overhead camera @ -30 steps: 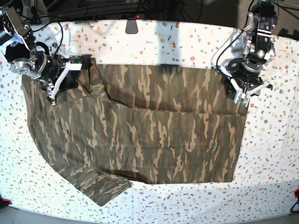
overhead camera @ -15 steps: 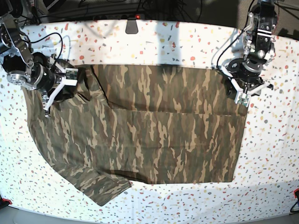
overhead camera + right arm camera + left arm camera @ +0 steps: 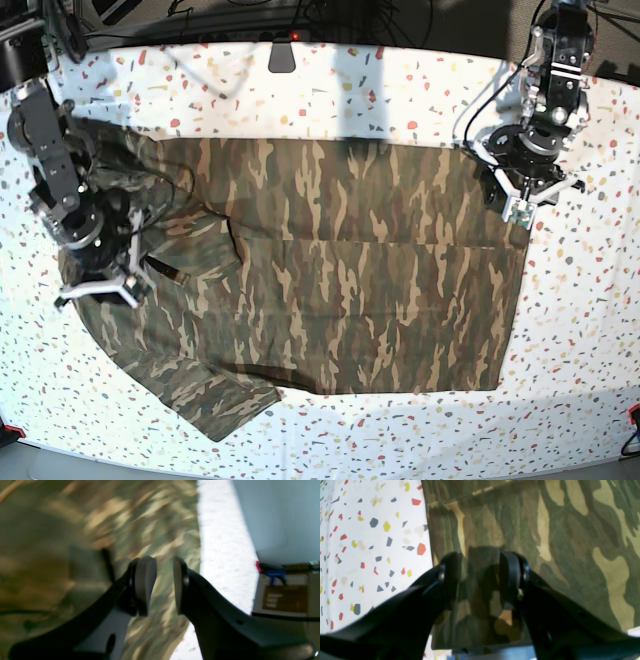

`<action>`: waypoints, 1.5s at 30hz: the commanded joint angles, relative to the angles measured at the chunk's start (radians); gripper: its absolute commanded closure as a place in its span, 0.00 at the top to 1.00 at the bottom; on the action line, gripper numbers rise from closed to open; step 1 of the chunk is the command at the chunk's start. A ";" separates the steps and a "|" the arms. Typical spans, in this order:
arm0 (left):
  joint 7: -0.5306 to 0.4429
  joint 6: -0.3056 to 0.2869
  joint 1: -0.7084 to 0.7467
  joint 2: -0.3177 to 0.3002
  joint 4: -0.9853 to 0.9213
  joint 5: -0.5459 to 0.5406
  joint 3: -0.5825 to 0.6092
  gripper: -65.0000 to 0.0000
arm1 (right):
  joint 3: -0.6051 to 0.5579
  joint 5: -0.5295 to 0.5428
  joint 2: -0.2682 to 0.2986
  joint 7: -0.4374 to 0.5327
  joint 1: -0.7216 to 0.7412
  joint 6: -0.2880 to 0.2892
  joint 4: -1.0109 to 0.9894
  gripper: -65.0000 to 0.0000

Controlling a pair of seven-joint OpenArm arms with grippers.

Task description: Fold the T-shirt properly

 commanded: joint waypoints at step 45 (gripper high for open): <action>0.082 -0.408 0.000 -0.137 0.158 0.237 -0.003 0.36 | 0.217 0.486 0.020 -0.443 -0.054 -0.021 0.089 0.00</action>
